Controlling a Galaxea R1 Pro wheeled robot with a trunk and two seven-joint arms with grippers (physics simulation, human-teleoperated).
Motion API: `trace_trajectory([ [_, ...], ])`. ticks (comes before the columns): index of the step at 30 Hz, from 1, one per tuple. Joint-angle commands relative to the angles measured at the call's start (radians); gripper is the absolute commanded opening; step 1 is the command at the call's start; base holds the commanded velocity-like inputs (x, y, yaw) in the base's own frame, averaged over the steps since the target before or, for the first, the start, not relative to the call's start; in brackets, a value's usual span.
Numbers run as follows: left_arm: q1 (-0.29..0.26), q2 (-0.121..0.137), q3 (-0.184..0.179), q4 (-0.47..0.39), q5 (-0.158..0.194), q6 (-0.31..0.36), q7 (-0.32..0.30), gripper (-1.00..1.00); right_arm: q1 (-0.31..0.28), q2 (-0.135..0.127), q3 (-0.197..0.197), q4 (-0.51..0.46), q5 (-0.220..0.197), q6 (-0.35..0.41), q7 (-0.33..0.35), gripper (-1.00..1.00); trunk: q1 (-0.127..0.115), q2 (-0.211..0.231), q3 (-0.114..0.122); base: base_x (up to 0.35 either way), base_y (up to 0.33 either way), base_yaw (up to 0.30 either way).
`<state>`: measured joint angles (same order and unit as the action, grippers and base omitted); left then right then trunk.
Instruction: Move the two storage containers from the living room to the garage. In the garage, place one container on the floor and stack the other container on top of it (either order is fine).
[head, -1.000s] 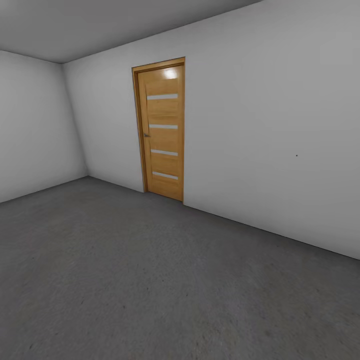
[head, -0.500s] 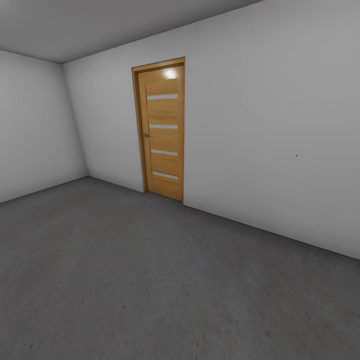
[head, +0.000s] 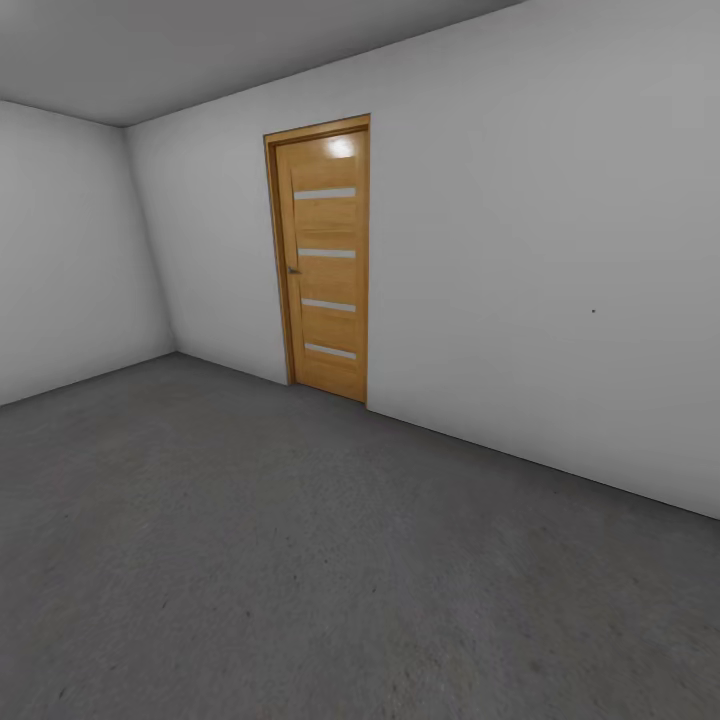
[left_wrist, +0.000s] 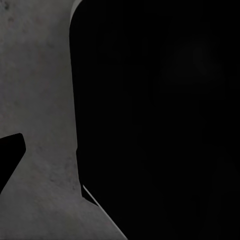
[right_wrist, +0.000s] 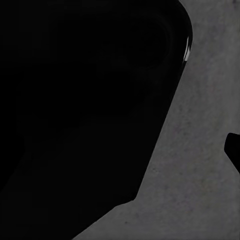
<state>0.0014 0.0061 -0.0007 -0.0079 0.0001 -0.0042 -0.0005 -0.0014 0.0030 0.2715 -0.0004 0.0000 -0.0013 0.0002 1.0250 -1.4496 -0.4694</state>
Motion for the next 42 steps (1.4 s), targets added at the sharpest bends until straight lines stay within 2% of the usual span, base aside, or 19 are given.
trace_trajectory([
  [1, 0.0, 0.0, 0.001, 0.0, 0.0, 0.0, 0.0, 1.0, 0.0, 0.0, 0.003, 0.0, 0.0, 0.0, -0.001, 1.0, 0.0, 0.0, -0.001, 0.0, 0.0, 0.0],
  [13, 0.0, -0.002, -0.001, 0.001, 0.0, 0.0, 0.001, 1.0, 0.0, 0.0, 0.003, -0.003, 0.0, 0.0, 0.0, 1.0, 0.0, 0.0, -0.002, 0.0, 0.0, 0.0],
  [35, 0.0, -0.003, -0.001, 0.003, 0.0, 0.003, 0.002, 1.0, 0.0, -0.002, 0.003, -0.007, -0.009, -0.002, 0.001, 1.0, 0.0, 0.0, -0.035, 0.0, 0.0, 0.0],
  [42, 0.0, -0.004, 0.001, 0.003, 0.0, 0.003, 0.002, 1.0, 0.0, -0.001, 0.003, -0.007, -0.009, -0.003, 0.001, 1.0, 0.0, 0.0, -0.038, 0.0, 0.0, 0.0],
])
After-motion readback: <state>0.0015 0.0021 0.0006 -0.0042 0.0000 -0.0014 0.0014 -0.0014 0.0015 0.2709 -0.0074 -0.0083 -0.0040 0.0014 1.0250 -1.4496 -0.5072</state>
